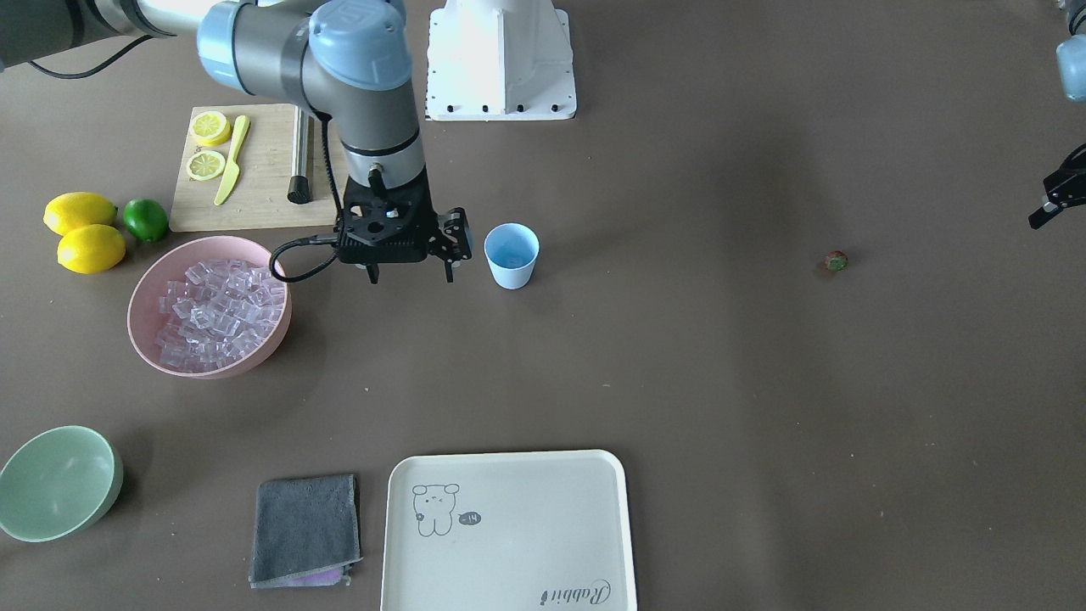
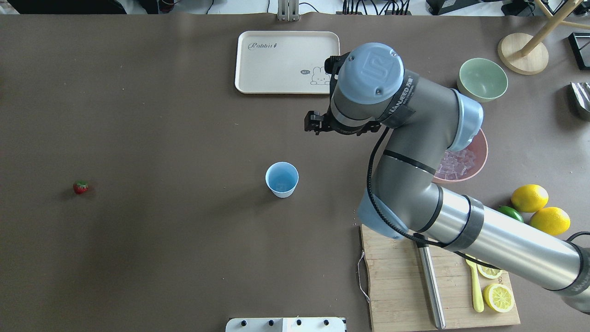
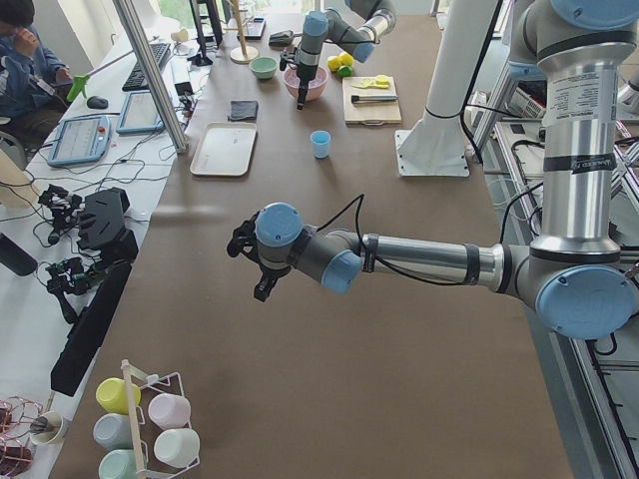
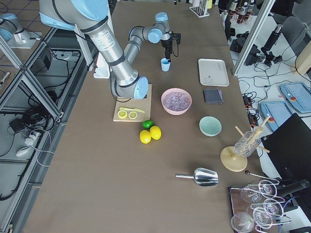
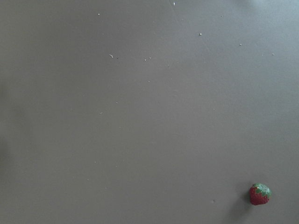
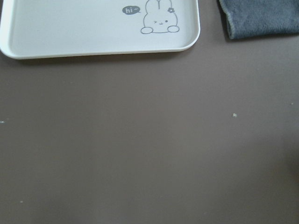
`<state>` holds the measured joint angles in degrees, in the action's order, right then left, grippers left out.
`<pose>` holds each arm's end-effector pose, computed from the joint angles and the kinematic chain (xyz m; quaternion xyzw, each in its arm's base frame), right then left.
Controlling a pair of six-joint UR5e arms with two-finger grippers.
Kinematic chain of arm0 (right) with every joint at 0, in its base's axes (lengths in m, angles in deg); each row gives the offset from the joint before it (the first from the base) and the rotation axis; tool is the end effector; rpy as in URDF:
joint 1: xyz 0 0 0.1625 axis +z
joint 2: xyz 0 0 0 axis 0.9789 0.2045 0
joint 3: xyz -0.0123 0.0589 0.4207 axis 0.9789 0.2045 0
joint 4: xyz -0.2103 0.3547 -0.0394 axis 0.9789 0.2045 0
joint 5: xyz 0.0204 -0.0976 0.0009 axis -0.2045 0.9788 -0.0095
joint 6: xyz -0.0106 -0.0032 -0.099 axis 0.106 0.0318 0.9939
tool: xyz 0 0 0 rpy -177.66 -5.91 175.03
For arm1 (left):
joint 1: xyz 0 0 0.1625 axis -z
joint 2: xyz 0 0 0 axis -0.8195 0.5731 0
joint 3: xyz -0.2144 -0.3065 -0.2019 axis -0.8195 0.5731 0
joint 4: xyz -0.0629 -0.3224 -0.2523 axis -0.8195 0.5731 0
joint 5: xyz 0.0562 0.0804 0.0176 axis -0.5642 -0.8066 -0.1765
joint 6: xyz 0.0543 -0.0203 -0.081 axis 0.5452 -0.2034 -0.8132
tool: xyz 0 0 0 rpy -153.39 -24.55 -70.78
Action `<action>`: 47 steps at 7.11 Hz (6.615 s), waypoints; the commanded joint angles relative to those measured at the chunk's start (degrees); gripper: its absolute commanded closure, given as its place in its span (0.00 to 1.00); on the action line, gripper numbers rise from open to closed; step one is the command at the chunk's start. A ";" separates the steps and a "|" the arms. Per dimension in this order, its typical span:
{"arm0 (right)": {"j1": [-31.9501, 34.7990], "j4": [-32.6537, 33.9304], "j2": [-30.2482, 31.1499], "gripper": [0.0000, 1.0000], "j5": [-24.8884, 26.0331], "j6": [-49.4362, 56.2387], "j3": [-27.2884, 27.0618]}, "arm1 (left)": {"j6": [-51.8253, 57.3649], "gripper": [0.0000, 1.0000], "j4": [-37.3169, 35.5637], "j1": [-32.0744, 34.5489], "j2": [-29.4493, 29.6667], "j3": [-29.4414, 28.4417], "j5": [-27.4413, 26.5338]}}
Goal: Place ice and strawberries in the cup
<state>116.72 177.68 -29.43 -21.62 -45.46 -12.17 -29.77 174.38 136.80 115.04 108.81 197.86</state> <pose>-0.4523 -0.4969 0.2096 0.1024 -0.3812 0.0346 0.9182 0.0153 -0.4862 0.5678 0.1751 0.4457 0.1462 0.8656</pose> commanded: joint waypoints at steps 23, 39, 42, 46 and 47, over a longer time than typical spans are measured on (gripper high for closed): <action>6.39 -25.14 34.67 0.85 -11.16 18.74 -7.34 | -4.66 0.02 1.67 -2.14 -0.02 0.09 0.23; 5.25 -25.40 32.82 0.14 -10.99 16.02 -6.28 | -4.75 0.02 1.67 -2.49 -0.02 0.26 0.23; 4.64 -25.40 33.43 0.26 -10.03 16.11 -6.37 | -4.83 0.02 1.67 -2.58 0.07 0.26 0.15; 3.49 -25.31 33.52 0.59 -8.79 16.19 -6.72 | -4.83 0.02 1.76 -2.58 0.07 0.26 0.23; 3.58 -25.31 33.52 0.83 -8.88 16.19 -6.98 | -4.83 0.02 1.76 -2.58 0.07 0.26 0.23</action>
<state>120.29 152.37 4.09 -30.47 -29.30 -18.86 -34.60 176.11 134.22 115.11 109.07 198.09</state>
